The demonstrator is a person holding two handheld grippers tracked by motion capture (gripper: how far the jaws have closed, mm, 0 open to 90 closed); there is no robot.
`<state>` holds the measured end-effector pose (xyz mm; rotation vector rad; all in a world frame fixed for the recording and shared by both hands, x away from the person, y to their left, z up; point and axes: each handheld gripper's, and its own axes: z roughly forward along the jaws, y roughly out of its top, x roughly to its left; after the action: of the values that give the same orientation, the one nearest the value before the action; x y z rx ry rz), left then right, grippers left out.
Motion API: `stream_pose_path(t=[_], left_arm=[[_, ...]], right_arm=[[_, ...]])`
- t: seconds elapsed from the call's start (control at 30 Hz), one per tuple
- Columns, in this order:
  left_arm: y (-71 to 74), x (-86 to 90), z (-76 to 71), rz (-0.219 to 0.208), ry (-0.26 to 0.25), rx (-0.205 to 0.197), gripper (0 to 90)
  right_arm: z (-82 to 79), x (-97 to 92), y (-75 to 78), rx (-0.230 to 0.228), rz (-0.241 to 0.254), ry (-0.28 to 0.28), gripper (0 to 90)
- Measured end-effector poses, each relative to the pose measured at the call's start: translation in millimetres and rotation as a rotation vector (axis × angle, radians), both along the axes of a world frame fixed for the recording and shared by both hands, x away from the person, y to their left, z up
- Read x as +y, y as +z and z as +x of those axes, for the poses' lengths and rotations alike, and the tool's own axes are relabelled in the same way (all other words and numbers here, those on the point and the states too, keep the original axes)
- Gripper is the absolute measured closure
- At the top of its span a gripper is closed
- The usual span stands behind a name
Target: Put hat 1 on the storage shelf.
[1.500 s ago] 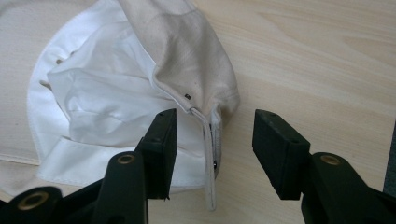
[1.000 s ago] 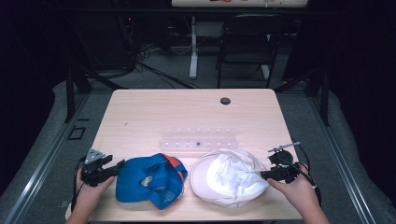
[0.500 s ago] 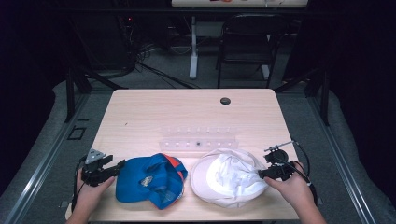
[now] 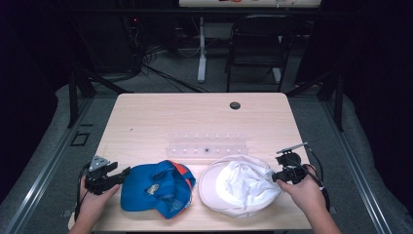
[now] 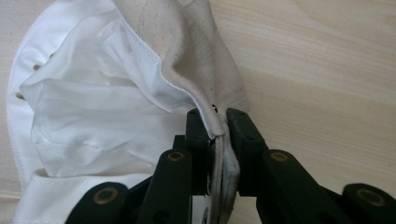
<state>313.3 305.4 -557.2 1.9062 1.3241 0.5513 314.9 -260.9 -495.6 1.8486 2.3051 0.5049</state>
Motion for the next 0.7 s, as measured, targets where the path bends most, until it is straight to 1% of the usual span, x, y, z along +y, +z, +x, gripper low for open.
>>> stream_pose_path(t=[0.07, 0.1, 0.17, 0.2, 0.27, 0.3, 0.4, 0.43, 0.47, 0.57, 0.7], left_arm=[[0.0, 0.2, 0.1, 0.000, 0.000, 0.001, 42.1], [-0.1, 0.3, 0.1, 0.001, 0.000, 0.001, 42.1], [0.3, 0.4, -0.1, 0.003, 0.000, 0.005, 42.1], [0.3, 0.4, -0.1, 0.003, 0.000, 0.005, 42.1], [0.6, 0.6, -0.2, 0.005, -0.002, 0.009, 42.1], [0.4, 0.9, 0.0, 0.004, -0.004, 0.006, 42.1], [0.2, 0.8, 0.0, 0.001, -0.001, 0.005, 42.1], [0.2, 0.8, 0.0, 0.001, -0.001, 0.005, 42.2], [0.3, 0.8, -0.1, 0.001, -0.001, 0.006, 42.1], [0.4, 0.7, -0.2, 0.007, -0.003, 0.008, 42.1], [0.4, 0.4, -0.3, 0.004, -0.003, 0.008, 42.1]], right_arm=[[0.6, -0.4, 1.1, 0.008, 0.009, -0.008, 79.6], [1.4, -1.9, 4.0, 0.021, 0.024, -0.021, 79.9], [2.0, -3.3, 6.4, 0.028, 0.042, -0.026, 80.1], [2.0, -3.3, 6.4, 0.028, 0.042, -0.026, 80.1], [2.8, -6.2, 12.0, 0.035, 0.066, -0.027, 80.4], [2.9, -6.3, 13.3, 0.034, 0.076, -0.040, 80.5], [4.2, -8.5, 18.4, 0.051, 0.109, -0.032, 80.7], [4.2, -8.5, 18.4, 0.051, 0.109, -0.032, 80.7], [4.7, -8.8, 23.8, 0.063, 0.119, -0.031, 80.8], [4.6, -8.2, 31.0, 0.061, 0.125, -0.030, 80.8], [4.5, -8.1, 42.0, 0.057, 0.139, -0.023, 80.9]])
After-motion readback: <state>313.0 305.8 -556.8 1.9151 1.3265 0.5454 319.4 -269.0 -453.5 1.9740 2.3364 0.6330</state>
